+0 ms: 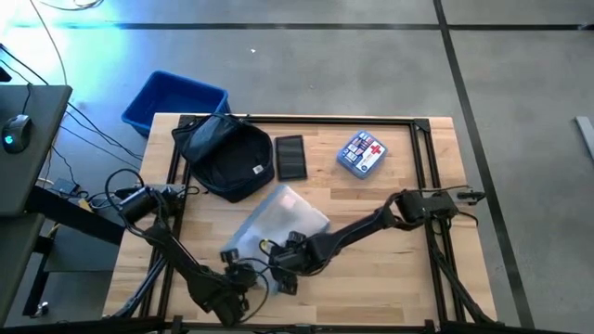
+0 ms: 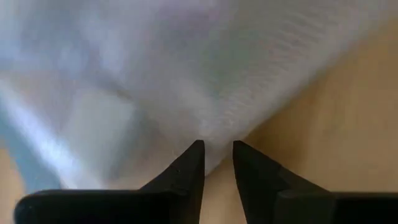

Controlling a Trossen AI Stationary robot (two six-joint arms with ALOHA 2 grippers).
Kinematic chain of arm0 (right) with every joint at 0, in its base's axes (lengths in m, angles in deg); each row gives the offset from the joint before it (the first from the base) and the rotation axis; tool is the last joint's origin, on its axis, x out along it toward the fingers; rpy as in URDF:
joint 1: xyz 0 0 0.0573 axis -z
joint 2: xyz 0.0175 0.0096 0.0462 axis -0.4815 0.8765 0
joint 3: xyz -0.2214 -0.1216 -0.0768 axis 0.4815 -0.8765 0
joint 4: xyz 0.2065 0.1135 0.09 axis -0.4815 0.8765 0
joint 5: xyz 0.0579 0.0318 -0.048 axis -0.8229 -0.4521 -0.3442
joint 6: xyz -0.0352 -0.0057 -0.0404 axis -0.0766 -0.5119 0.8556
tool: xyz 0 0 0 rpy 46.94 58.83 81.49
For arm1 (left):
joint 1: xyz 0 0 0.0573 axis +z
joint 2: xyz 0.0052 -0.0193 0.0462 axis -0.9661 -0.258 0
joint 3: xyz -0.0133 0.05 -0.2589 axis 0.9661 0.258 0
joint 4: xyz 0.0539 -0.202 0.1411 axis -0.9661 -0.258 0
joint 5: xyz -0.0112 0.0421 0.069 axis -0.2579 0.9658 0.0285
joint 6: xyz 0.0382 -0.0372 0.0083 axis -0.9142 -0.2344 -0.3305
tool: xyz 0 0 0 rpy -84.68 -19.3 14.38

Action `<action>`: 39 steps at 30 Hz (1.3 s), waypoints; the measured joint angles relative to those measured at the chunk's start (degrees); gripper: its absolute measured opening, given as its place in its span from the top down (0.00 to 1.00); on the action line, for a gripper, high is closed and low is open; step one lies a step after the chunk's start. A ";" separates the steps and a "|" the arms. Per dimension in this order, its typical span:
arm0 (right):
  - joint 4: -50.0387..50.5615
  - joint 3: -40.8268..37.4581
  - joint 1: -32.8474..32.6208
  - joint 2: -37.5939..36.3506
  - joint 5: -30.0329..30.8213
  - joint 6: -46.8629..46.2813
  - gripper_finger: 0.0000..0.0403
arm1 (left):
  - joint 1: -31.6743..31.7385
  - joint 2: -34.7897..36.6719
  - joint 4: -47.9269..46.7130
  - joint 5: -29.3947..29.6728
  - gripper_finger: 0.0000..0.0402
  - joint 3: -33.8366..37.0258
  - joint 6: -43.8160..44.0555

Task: Unpack backpack
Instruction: Put the red game card into the transparent zip bag

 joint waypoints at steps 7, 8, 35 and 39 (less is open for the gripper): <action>-3.18 0.71 0.71 0.00 0.08 3.62 0.30 | 0.04 0.00 10.16 4.35 0.89 -1.34 -9.02; -3.39 0.73 0.71 0.00 0.09 4.21 0.29 | 0.00 0.00 10.14 3.52 0.90 -2.34 -9.35; 6.61 1.06 -3.12 -1.16 7.79 5.57 0.16 | -8.98 -2.74 -48.31 -10.01 1.00 -23.79 39.88; 7.16 -0.91 -3.05 -1.07 12.21 2.53 0.20 | -9.57 -3.01 -43.05 -13.42 1.00 -16.90 39.66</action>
